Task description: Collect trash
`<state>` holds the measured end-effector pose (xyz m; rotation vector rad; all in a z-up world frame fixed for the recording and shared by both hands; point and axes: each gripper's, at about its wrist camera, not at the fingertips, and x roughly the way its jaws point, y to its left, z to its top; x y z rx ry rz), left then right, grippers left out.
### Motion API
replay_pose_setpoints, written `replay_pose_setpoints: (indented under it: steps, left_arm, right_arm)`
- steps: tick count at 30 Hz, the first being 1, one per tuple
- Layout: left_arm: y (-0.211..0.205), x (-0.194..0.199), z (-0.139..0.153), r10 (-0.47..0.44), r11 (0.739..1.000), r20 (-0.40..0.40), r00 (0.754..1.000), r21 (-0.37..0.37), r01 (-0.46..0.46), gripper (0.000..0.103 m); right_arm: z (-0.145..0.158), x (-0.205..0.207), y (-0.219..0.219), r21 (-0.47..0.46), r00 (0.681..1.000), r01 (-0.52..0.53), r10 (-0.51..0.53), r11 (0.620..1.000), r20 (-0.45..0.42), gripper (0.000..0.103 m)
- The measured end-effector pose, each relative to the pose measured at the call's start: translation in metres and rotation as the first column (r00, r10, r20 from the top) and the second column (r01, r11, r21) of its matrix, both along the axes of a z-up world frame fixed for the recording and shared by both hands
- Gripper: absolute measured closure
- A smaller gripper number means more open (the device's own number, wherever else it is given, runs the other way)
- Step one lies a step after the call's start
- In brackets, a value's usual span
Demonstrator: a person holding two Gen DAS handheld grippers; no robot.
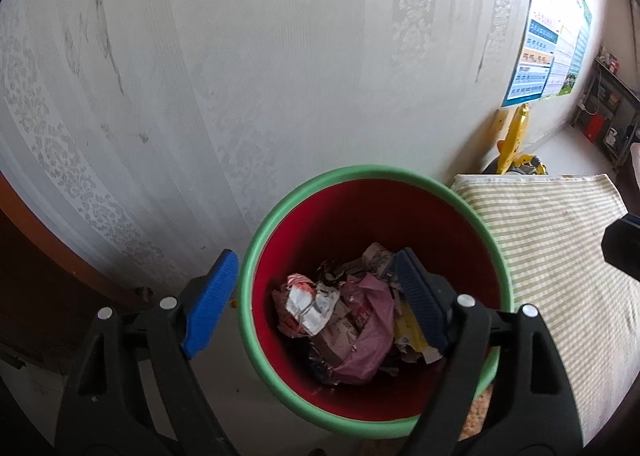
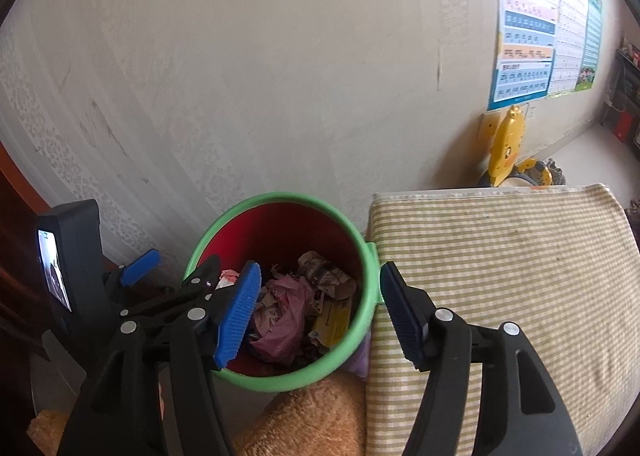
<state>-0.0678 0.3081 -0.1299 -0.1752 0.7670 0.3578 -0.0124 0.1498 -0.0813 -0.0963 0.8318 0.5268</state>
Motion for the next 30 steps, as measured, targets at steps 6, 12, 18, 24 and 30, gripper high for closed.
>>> replay_pose_setpoints:
  steps: [6, 12, 18, 24, 30]
  left_arm:
    - [-0.029, -0.002, 0.026, -0.052, 0.998, 0.054, 0.997, 0.038, 0.05, 0.015]
    - [-0.08, -0.005, 0.059, -0.156, 0.987, 0.159, 0.975, 0.053, 0.149, 0.005]
    - [-0.148, -0.008, 0.095, -0.273, 0.962, 0.289, 0.917, 0.074, 0.263, 0.005]
    - [-0.218, -0.018, 0.133, -0.363, 0.932, 0.402, 0.841, 0.134, 0.338, 0.005]
    - [-0.249, -0.031, 0.156, -0.366, 0.93, 0.484, 0.795, 0.154, 0.334, 0.005]
  right_arm:
    - [0.017, -0.01, -0.044, 0.021, 0.996, 0.075, -0.076, 0.997, 0.053, 0.028]
    - [0.048, -0.034, -0.117, 0.091, 0.963, 0.226, -0.237, 0.97, 0.129, 0.008]
    - [0.082, -0.063, -0.193, 0.147, 0.872, 0.409, -0.433, 0.901, 0.227, 0.008]
    - [0.107, -0.107, -0.243, 0.213, 0.755, 0.498, -0.541, 0.84, 0.369, 0.008]
    - [0.11, -0.135, -0.284, 0.305, 0.673, 0.544, -0.624, 0.782, 0.397, 0.008]
